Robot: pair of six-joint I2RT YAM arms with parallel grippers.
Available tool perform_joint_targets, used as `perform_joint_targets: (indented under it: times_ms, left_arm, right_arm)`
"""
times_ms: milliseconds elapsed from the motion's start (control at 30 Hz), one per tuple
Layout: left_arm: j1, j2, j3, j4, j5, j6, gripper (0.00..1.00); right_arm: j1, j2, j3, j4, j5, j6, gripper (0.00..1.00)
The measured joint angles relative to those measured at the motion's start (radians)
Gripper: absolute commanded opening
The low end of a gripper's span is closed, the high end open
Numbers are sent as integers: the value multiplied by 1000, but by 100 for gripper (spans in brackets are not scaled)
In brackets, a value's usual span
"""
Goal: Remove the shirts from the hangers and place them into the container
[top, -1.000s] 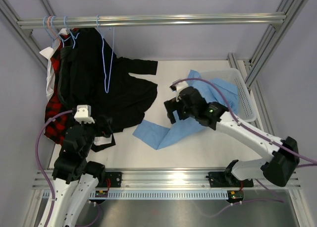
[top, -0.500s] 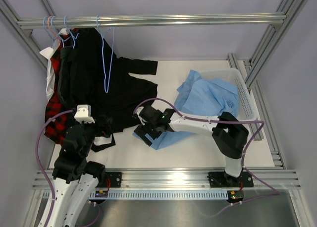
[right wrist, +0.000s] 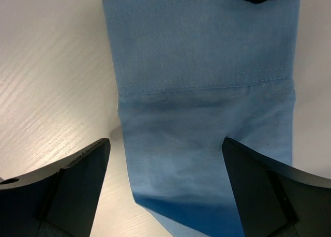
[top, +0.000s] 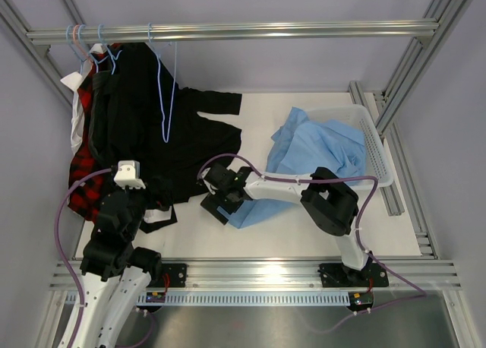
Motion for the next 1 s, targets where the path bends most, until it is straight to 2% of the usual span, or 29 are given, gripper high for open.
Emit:
perform_joint_targets:
  times_ms: [167,300,333,400,433,533,667,767,800,900,1000]
  left_arm:
    - [0,0,0,0,0,0,99]
    - [0,0,0,0,0,0,99]
    - [0,0,0,0,0,0,99]
    - [0,0,0,0,0,0,99]
    - [0,0,0,0,0,0,99]
    - [0,0,0,0,0,0,99]
    - [0,0,0,0,0,0,99]
    - [0,0,0,0,0,0,99]
    - [0,0,0,0,0,0,99]
    - [0,0,0,0,0,0,99]
    - [0,0,0,0,0,0,99]
  right_arm:
    - [0,27,36,-16,22,-6,96]
    - [0,47,62,-28,46,-14,84]
    - [0,50,66,-30,49,-14,78]
    - [0,51,68,-31,53,-16,73]
    - [0,51,68,-31,55,-16,67]
    - [0,51,68,-32,61,-16,59]
    - [1,51,65,-32,79,-16,43]
    - [1,46,57,-26,92,-15,29]
    - [1,42,50,-22,101,-15,18]
    - [0,16,13,-9,130,-15,0]
    - [-8,-29,-48,-11,166,-10,0]
